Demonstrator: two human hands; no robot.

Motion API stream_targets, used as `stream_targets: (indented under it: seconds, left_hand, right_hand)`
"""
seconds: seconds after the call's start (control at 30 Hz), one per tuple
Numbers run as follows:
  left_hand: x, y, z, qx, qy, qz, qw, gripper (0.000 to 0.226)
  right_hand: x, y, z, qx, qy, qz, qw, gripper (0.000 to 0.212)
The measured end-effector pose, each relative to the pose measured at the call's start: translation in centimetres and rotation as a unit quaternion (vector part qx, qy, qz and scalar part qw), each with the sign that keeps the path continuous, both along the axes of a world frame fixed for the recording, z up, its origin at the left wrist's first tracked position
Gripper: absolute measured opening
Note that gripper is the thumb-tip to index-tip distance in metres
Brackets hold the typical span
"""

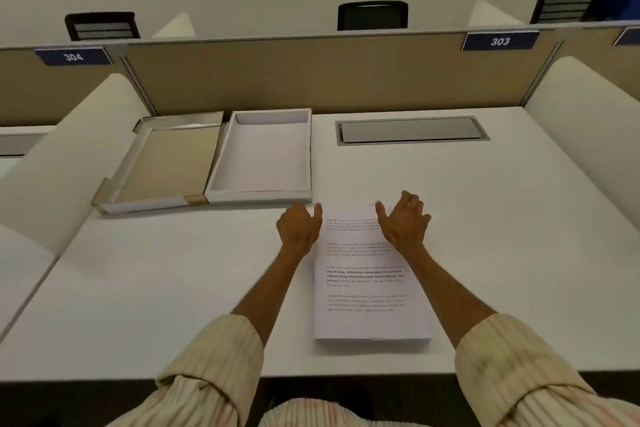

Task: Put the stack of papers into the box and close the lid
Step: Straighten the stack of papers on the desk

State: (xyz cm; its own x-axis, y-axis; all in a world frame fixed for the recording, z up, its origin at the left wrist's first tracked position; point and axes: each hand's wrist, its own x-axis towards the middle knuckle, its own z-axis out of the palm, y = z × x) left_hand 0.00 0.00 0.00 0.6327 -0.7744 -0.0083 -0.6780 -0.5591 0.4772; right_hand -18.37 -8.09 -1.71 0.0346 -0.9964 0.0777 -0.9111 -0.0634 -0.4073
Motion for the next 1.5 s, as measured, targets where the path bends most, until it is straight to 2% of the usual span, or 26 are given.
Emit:
stream_targets:
  seconds: [0.13,0.4,0.67,1.0,1.23,1.43,1.5]
  left_hand:
    - [-1.1,0.5,-1.1,0.043,0.068,0.015,0.997,0.068]
    - [-3.0,0.4,-2.0,0.085,0.185,0.036,0.978,0.089]
    - [-3.7,-0.9,-1.4,0.097,0.284,0.102,0.948,0.079]
    - [-4.5,-1.8,-0.4,0.096,0.331,0.179,0.922,0.092]
    - [-2.6,-2.2,-0.3,0.101,0.383,0.113,0.911,0.084]
    - [-1.8,-0.9,0.2,0.056,0.529,0.089,0.842,0.061]
    - [-2.2,-0.6,0.0,0.047,0.534,0.103,0.838,0.063]
  right_hand:
    - [-1.0,1.2,-1.7,0.054,0.002,-0.025,0.998,0.068]
    - [-0.8,2.9,-3.7,0.050,0.022,-0.028,0.998,0.061]
    - [-0.7,3.3,-4.2,0.028,0.029,-0.037,0.999,0.062]
    - [-0.3,3.6,-4.8,0.009,0.023,-0.050,0.998,0.063]
    - [-0.4,3.5,-5.1,-0.003,0.008,-0.056,0.998,0.062]
    - [-0.5,3.4,-5.2,-0.008,-0.007,-0.057,0.998,0.062]
    - [-0.5,3.4,-5.3,-0.013,-0.006,-0.057,0.998,0.062]
